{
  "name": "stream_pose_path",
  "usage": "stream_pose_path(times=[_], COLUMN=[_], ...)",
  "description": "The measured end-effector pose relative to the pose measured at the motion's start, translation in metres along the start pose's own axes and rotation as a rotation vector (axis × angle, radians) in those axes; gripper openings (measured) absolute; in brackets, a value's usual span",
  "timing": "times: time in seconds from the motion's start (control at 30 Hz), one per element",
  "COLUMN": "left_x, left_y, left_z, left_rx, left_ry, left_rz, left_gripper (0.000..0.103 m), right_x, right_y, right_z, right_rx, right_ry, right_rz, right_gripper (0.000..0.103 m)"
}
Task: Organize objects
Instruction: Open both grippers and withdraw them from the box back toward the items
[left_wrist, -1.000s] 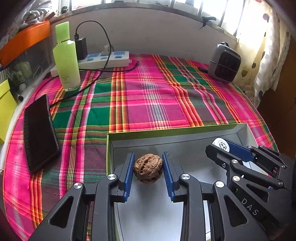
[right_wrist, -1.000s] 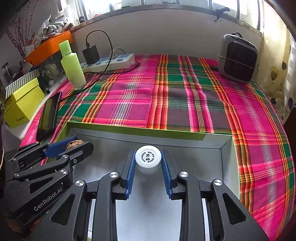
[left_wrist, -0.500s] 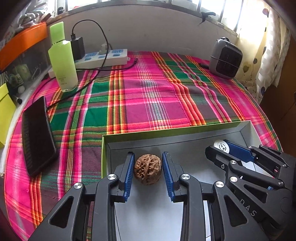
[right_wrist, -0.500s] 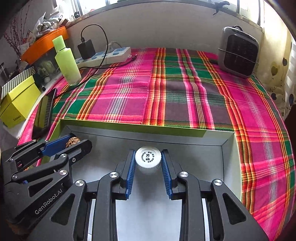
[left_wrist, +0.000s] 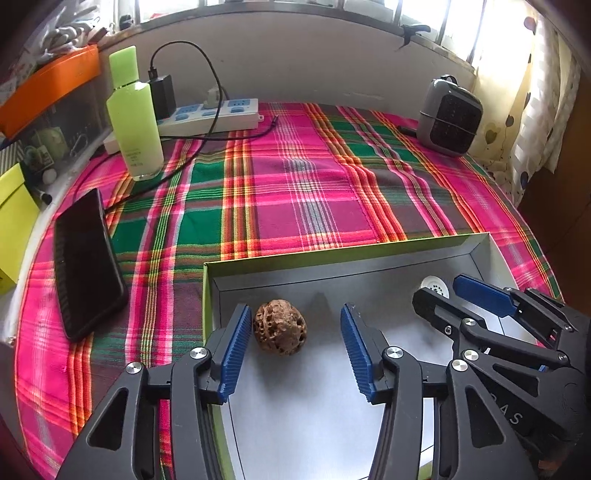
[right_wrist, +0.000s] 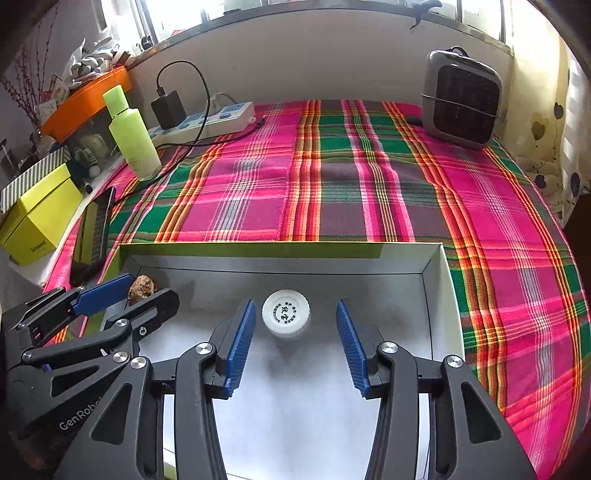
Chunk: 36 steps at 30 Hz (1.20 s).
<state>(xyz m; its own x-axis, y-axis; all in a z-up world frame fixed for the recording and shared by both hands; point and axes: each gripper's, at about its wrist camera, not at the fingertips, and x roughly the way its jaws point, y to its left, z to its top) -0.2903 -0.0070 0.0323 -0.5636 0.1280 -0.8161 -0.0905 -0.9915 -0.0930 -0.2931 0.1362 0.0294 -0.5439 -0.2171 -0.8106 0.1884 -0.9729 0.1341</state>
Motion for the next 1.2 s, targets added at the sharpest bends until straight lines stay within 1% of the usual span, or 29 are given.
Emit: stream_pose_path(times=[0.27, 0.57, 0.67, 0.73, 0.8, 0.9, 0.97, 1.07, 1.17, 1.2], left_x=[-0.03, -0.067, -0.079, -0.084, -0.089, -0.1, -0.105, -0.111, -0.118, -0.12], left_y=[0.002, 0.005, 0.004, 0.002, 0.001, -0.003, -0.001, 0.0, 0.002, 0.003], left_z=[-0.009, -0.031, -0.043, -0.051, -0.06, -0.073, -0.081, -0.095, -0.109, -0.114], left_rx=[-0.013, -0.034, -0.031, -0.028, -0.025, 0.002, -0.009, -0.007, -0.013, -0.015], left_ry=[-0.051, -0.097, -0.121, -0.116, -0.118, -0.14, -0.137, -0.133, -0.136, -0.138], left_rz=[-0.009, -0.018, -0.013, -0.003, -0.009, 0.009, -0.019, -0.004, -0.04, -0.032], left_gripper=[0.053, 0.053, 0.053, 0.053, 0.053, 0.053, 0.053, 0.053, 0.053, 0.053], right_x=[-0.026, -0.057, -0.07, -0.078, -0.088, -0.099, -0.105, -0.114, -0.121, -0.123], right_y=[0.007, 0.011, 0.013, 0.015, 0.016, 0.016, 0.013, 0.008, 0.005, 0.003], right_z=[-0.011, -0.033, -0.043, -0.05, -0.059, -0.071, -0.079, -0.091, -0.104, -0.108], right_rx=[-0.027, -0.052, -0.067, -0.076, -0.084, -0.093, -0.093, -0.09, -0.098, -0.107], right_ry=[-0.049, -0.089, -0.112, -0.126, -0.143, -0.159, -0.167, -0.183, -0.191, -0.195], right_rz=[-0.01, -0.01, -0.016, -0.016, -0.007, -0.004, -0.001, 0.0, -0.008, -0.011], right_gripper=[0.05, 0.05, 0.05, 0.05, 0.05, 0.05, 0.05, 0.05, 0.05, 0.05])
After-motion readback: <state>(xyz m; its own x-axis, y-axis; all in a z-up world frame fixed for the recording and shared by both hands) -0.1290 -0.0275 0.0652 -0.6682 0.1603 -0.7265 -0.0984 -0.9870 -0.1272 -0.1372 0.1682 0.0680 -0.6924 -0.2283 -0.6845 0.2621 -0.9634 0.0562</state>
